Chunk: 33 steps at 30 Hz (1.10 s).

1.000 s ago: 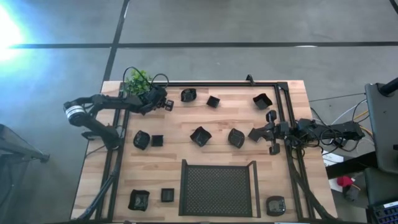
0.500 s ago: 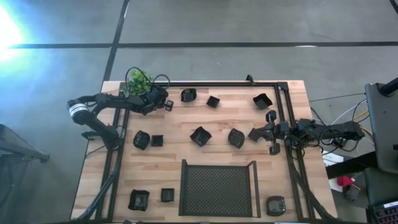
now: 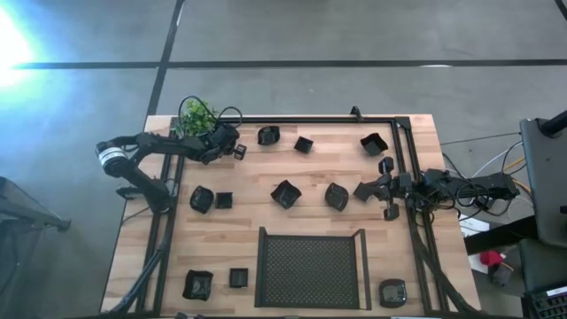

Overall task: Pick & Place Mini shaped plates
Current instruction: Put the distorted square plate on the shelf

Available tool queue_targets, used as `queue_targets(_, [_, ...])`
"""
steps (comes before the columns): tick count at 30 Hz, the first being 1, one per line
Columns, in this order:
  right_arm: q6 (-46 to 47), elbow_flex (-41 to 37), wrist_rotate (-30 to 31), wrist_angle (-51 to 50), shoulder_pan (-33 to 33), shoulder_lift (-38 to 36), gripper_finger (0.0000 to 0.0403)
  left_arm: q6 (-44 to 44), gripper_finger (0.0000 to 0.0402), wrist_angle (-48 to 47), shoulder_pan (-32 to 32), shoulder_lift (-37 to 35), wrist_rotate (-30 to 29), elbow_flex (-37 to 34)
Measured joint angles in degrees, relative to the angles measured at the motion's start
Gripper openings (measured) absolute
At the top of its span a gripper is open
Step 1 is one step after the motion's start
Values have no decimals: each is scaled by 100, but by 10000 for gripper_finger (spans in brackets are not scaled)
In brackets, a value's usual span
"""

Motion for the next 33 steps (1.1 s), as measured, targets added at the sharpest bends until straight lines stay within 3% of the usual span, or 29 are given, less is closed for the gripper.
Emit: queue_targets(33, [105,0,0,-2,2,0,8,269,83,118,45,-8,-169,-181])
